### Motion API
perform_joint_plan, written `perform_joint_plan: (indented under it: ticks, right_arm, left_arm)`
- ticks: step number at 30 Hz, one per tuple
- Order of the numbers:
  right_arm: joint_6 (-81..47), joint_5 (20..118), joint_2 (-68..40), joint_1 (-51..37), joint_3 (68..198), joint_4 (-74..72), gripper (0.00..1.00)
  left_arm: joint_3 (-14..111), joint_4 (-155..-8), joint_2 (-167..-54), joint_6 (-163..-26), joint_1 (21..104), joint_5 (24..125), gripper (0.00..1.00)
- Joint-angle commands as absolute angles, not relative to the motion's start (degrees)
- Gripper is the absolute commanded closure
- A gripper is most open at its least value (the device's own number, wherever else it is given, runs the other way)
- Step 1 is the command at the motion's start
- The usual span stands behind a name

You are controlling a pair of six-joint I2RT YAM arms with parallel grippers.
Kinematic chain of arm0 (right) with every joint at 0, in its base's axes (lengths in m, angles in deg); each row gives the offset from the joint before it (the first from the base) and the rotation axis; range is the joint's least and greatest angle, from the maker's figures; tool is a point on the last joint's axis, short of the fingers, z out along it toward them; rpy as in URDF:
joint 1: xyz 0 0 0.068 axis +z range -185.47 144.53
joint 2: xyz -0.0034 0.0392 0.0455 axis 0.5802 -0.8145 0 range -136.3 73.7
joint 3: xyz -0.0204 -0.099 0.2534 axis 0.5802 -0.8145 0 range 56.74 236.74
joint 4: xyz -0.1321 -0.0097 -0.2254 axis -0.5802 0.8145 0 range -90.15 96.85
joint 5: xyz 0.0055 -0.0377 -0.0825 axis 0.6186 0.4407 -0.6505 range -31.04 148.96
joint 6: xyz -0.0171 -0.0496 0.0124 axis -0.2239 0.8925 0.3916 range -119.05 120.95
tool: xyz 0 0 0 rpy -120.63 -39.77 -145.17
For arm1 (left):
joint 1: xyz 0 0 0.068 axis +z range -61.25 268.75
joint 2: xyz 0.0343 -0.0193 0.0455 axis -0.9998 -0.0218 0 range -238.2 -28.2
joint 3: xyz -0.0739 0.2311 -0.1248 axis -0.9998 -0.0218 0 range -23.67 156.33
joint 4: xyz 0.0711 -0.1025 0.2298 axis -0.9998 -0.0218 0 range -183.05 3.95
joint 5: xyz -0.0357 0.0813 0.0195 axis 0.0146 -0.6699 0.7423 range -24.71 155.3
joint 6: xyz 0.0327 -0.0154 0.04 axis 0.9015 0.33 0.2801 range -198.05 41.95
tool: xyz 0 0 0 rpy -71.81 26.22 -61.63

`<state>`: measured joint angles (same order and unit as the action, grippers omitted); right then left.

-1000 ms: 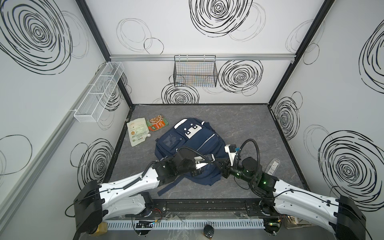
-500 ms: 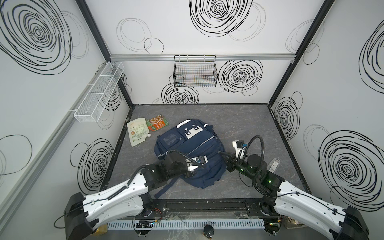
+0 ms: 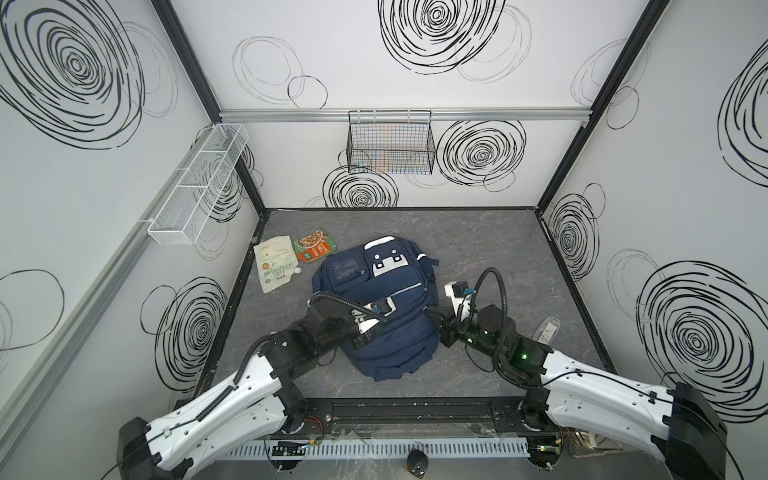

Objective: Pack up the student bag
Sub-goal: 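Draw the zipper pull over the bag top with the right gripper, closing the compartment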

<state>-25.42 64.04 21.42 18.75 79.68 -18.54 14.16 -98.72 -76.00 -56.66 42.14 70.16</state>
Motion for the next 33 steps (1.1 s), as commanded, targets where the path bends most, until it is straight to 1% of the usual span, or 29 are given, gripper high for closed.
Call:
perform_joint_plan:
  ticks: [1,6,9,15,17,18,19,20,21,22,23,28,30,33]
  right_arm:
    - [-27.3,62.2,20.1,21.1,82.7,-28.0,1.00]
    - [-27.3,61.7,18.4,23.0,83.8,-29.2,1.00]
    - [-26.2,62.9,18.3,23.2,84.0,-29.7,1.00]
    - [-24.2,62.6,18.6,23.3,83.7,-29.7,1.00]
    - [-24.4,62.4,18.9,23.3,83.7,-29.1,1.00]
    - [-24.4,62.4,19.0,23.4,83.6,-29.1,1.00]
    - [-24.4,62.3,19.2,23.3,83.3,-29.4,1.00]
    - [-24.4,62.2,19.4,23.3,83.0,-29.7,1.00]
    - [-24.4,62.1,19.5,23.3,82.8,-30.0,1.00]
    - [-24.3,61.9,19.6,23.3,82.9,-30.0,1.00]
    - [-24.2,62.0,19.5,23.3,83.1,-29.6,1.00]
    - [-24.3,61.7,18.7,23.2,83.7,-28.2,1.00]
    - [-24.6,61.7,18.4,23.3,83.4,-29.1,1.00]
    - [-25.7,62.1,18.8,23.4,83.6,-29.9,1.00]
  left_arm:
    - [16.1,-93.2,-78.6,-58.5,39.9,72.5,0.53]
    - [16.1,-91.4,-81.4,-58.6,39.9,72.5,0.52]
    - [15.1,-91.1,-82.3,-57.3,40.5,72.2,0.54]
    - [12.6,-90.0,-82.9,-57.0,40.7,72.3,0.62]
    - [12.2,-89.4,-82.5,-57.1,40.7,72.0,0.71]
    - [12.0,-88.9,-82.1,-57.2,40.7,72.0,0.73]
    - [11.8,-88.6,-81.6,-57.3,40.7,72.2,0.73]
    - [11.4,-88.1,-81.2,-57.5,40.7,72.6,0.69]
    - [10.8,-87.4,-80.7,-57.6,40.7,72.9,0.59]
    - [10.6,-87.1,-80.2,-57.6,40.7,73.5,0.54]
    - [10.5,-87.2,-79.7,-57.6,40.7,74.3,0.52]
    - [9.6,-84.9,-77.1,-59.4,40.6,78.8,0.55]
    - [8.4,-82.9,-76.8,-61.2,40.7,78.0,0.50]
    - [9.2,-86.0,-79.4,-61.5,40.6,74.2,0.45]
